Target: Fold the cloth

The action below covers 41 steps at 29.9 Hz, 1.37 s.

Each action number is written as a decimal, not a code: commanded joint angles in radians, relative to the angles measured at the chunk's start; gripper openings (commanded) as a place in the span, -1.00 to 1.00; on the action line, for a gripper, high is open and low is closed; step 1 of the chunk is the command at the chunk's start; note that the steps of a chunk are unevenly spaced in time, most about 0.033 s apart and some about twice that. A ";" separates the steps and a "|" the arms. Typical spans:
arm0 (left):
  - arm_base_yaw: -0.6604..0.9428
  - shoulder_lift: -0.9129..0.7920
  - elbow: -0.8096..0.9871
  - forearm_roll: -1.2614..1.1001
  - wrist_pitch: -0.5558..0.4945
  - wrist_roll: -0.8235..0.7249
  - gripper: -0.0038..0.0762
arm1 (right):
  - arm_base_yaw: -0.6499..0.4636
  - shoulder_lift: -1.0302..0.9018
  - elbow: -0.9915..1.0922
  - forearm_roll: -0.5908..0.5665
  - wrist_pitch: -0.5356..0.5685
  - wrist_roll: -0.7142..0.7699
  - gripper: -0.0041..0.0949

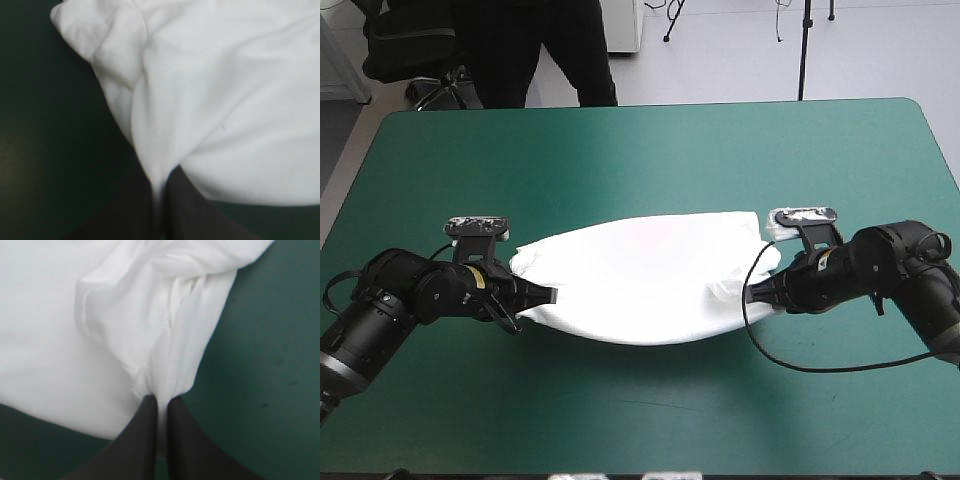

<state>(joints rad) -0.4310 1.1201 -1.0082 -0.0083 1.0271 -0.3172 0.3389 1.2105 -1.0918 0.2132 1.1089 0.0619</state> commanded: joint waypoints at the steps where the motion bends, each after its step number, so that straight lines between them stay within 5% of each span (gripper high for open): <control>1: -0.007 -0.008 -0.039 0.008 -0.085 -0.026 -0.93 | 0.001 -0.024 -0.060 -0.013 -0.090 0.017 -0.95; 19: -0.005 0.177 -0.117 0.352 -0.468 -0.263 -0.93 | -0.003 0.199 -0.226 -0.268 -0.468 0.164 -0.95; 37: 0.005 0.427 -0.147 0.494 -0.511 -0.374 -0.93 | -0.040 0.491 -0.351 -0.248 -0.476 0.162 -0.95; 41: 0.005 0.453 -0.147 0.494 -0.515 -0.369 -0.91 | -0.040 0.513 -0.351 -0.213 -0.452 0.107 -0.82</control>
<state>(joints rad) -0.4266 1.5968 -1.1208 0.4617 0.5529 -0.6796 0.3062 1.7567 -1.4055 -0.0214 0.6788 0.2150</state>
